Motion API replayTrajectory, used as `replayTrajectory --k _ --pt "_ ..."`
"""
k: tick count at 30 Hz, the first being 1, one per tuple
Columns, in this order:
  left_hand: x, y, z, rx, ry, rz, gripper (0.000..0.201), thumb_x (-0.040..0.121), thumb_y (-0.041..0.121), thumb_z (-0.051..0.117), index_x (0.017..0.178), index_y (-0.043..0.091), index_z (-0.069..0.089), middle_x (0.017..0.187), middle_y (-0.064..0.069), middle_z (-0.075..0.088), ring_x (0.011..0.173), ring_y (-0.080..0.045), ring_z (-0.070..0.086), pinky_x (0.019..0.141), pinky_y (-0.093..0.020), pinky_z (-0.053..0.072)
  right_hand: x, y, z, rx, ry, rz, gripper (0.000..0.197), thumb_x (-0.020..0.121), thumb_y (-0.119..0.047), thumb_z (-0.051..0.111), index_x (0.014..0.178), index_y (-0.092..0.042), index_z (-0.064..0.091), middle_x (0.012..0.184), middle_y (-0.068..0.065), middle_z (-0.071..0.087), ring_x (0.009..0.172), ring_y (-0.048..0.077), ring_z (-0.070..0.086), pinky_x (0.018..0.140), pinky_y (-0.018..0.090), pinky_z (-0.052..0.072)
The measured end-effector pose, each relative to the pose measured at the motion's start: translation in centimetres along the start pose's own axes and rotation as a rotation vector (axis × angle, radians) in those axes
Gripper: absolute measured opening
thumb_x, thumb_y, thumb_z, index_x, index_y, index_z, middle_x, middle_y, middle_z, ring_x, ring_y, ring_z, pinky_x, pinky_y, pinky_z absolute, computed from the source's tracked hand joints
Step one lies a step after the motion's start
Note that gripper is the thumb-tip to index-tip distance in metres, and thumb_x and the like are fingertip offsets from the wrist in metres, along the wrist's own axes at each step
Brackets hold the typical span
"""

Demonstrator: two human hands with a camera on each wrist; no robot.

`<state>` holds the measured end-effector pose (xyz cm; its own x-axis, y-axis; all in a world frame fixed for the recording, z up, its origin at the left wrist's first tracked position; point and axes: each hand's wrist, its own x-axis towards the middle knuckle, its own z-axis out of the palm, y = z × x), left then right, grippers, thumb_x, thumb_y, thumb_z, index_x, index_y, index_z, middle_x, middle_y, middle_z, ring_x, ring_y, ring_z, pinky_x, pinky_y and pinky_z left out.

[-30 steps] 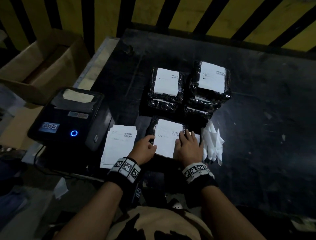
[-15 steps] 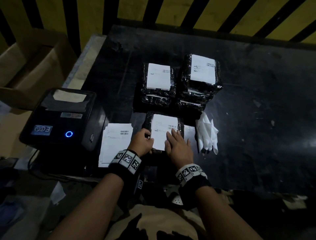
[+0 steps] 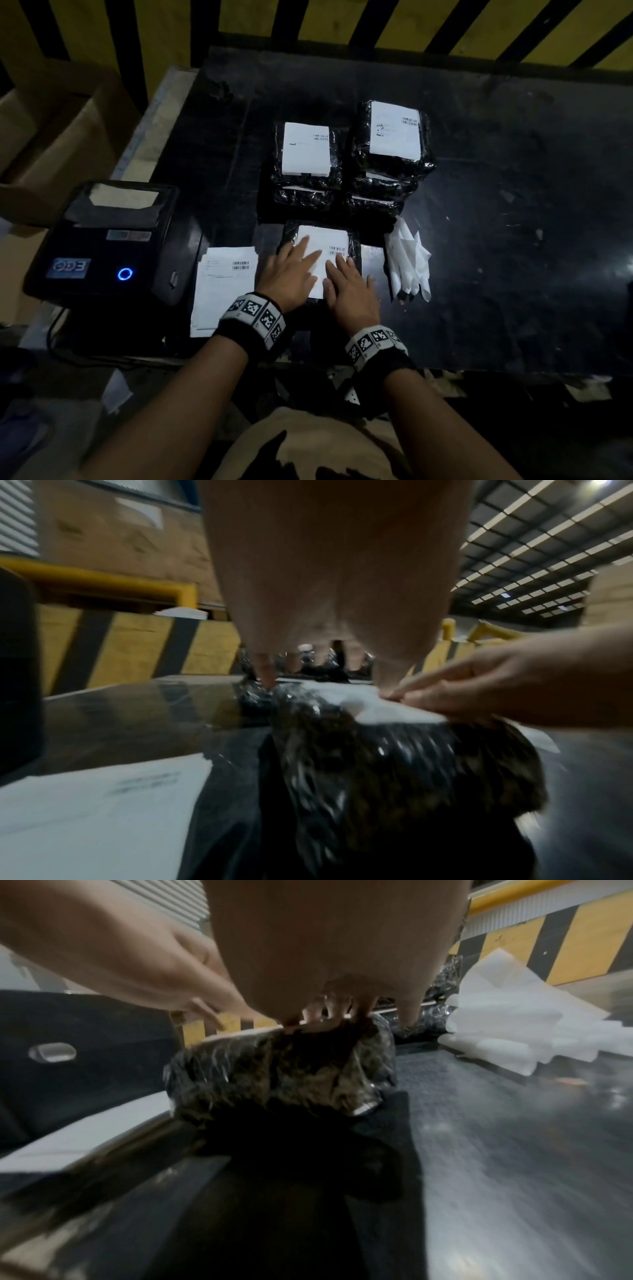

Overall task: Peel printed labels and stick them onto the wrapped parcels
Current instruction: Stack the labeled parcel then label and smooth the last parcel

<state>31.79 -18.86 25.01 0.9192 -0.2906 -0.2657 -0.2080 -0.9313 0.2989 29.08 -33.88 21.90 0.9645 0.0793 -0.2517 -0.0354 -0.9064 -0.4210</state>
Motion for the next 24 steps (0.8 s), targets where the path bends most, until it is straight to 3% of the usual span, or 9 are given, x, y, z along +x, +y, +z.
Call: replayTrajectory --k 3,8,13,19,24 --pt "-0.3 -0.3 1.7 0.046 -0.107 0.004 0.052 0.102 0.039 0.026 0.151 0.035 0.012 0.161 0.013 -0.006 0.148 -0.013 -0.005 0.116 -0.050 0.012 -0.3 0.8 0.4 -0.040 -0.001 -0.002 0.049 0.103 -0.043 0.023 0.151 -0.034 0.022 0.162 -0.010 0.005 0.150 0.012 -0.003 0.120 0.049 0.000" --pt "-1.0 -1.0 2.4 0.031 -0.079 -0.046 0.051 0.102 0.040 0.023 0.151 0.036 0.009 0.159 0.018 -0.008 0.147 -0.008 -0.008 0.116 -0.051 0.011 -0.9 2.5 0.3 -0.067 0.009 0.132 0.050 0.102 -0.049 0.019 0.151 -0.039 0.018 0.163 -0.005 0.002 0.150 0.017 -0.009 0.120 0.050 -0.004" --pt "-1.0 -1.1 3.1 -0.033 -0.055 -0.058 0.053 0.101 0.044 0.026 0.151 0.036 0.011 0.159 0.018 -0.008 0.147 -0.007 -0.008 0.116 -0.052 0.015 -1.4 1.0 0.7 0.030 0.089 -0.012 0.046 0.100 -0.047 0.034 0.145 -0.035 0.038 0.162 -0.003 0.013 0.150 0.019 0.003 0.121 0.049 0.007" --pt "-0.9 -1.4 3.2 -0.053 -0.061 -0.051 0.055 0.099 0.047 0.028 0.150 0.037 0.012 0.159 0.018 -0.008 0.147 -0.008 -0.009 0.116 -0.053 0.015 -2.2 2.9 1.3 0.074 0.078 0.128 0.041 0.098 -0.053 0.035 0.138 -0.048 0.042 0.163 -0.003 0.005 0.150 0.017 -0.008 0.119 0.051 0.000" --pt "-1.1 -1.3 3.1 -0.104 -0.067 -0.063 0.058 0.098 0.050 0.033 0.151 0.037 0.013 0.159 0.019 -0.009 0.147 -0.007 -0.011 0.116 -0.053 0.012 -2.1 3.1 -0.1 0.088 0.157 0.177 0.034 0.097 -0.042 0.046 0.130 -0.036 0.053 0.162 0.001 0.013 0.150 0.017 -0.001 0.121 0.048 0.003"
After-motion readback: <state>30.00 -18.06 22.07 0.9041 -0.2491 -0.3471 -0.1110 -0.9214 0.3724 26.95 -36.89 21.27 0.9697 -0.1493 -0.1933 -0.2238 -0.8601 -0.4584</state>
